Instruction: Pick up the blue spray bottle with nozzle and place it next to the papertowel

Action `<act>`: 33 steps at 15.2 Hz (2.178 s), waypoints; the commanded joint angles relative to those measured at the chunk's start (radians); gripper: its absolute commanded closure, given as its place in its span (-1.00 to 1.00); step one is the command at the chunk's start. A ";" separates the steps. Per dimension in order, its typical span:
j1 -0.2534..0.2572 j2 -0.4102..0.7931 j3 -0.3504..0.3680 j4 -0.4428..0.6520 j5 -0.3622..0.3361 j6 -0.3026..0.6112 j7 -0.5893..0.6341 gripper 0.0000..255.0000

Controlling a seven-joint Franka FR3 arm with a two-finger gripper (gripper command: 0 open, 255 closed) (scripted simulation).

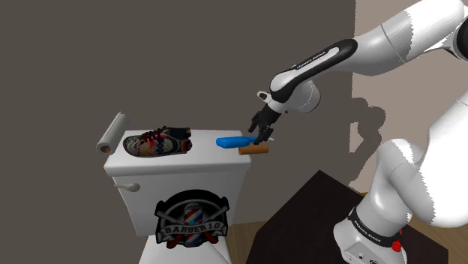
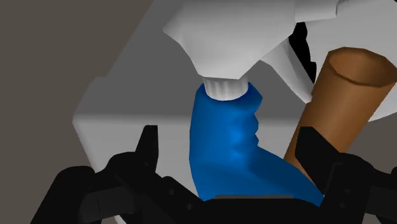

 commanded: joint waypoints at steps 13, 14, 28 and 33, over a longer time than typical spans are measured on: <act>0.021 0.043 -0.004 0.007 0.072 0.020 -0.052 1.00; 0.021 0.043 -0.004 0.007 0.072 0.020 -0.051 1.00; -0.036 -0.078 0.033 0.020 -0.135 -0.062 0.131 1.00; -0.067 -0.131 0.058 0.041 -0.211 -0.120 0.203 1.00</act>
